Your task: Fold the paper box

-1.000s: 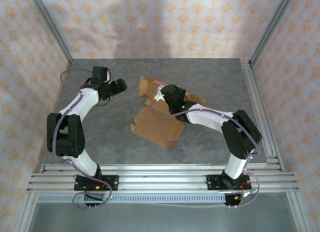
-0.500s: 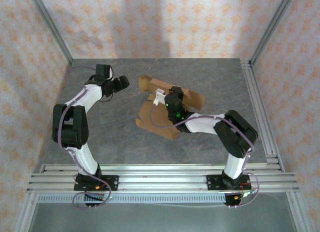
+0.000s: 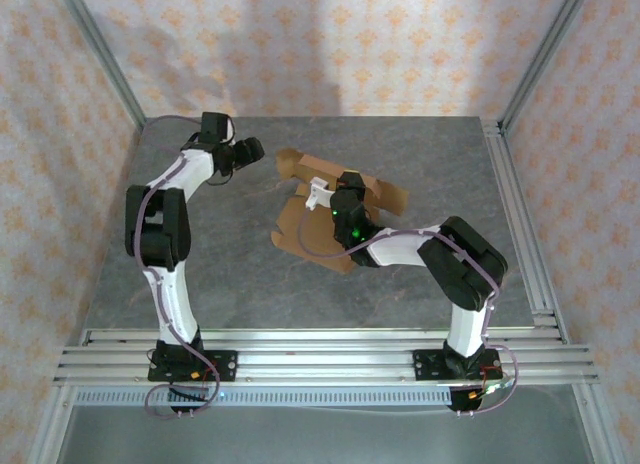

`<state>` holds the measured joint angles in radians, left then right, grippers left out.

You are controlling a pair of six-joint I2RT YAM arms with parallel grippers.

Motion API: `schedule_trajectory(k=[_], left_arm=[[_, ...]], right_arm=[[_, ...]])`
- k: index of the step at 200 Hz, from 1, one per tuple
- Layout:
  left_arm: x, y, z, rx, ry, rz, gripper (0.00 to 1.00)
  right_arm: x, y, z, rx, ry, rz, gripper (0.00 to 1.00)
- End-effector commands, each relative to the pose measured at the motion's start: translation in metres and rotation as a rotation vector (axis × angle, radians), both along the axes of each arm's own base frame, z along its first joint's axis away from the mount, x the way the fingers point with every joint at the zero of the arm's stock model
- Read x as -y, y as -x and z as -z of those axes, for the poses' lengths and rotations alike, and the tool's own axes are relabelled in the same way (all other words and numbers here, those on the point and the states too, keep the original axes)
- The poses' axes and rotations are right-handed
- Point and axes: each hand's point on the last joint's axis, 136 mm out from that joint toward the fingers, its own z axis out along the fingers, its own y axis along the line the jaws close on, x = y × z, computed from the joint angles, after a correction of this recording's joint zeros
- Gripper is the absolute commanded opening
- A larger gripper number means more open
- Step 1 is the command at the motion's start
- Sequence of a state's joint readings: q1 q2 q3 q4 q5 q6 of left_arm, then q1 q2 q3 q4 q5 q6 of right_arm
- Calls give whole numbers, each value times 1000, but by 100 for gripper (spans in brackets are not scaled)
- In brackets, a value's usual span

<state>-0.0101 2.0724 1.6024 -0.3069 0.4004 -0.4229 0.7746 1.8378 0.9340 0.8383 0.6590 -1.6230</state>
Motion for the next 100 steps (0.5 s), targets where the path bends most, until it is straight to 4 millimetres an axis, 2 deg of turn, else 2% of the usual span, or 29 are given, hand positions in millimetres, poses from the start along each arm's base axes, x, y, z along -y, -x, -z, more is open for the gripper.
schedule_trajectory(k=[1, 21, 42, 67, 100], left_arm=[[5, -12, 3, 19, 14, 72, 76], [19, -21, 8, 52, 22, 138, 74], [47, -22, 14, 53, 31, 251, 74], [82, -18, 10, 92, 24, 378, 76], [93, -16, 9, 98, 42, 404, 77]], right_arm=[[0, 4, 7, -27, -42, 9, 0], [-1, 4, 9, -52, -59, 3, 0], [-1, 2, 8, -58, -66, 5, 0], [0, 1, 7, -73, -86, 7, 0], [1, -1, 6, -89, -96, 2, 0]])
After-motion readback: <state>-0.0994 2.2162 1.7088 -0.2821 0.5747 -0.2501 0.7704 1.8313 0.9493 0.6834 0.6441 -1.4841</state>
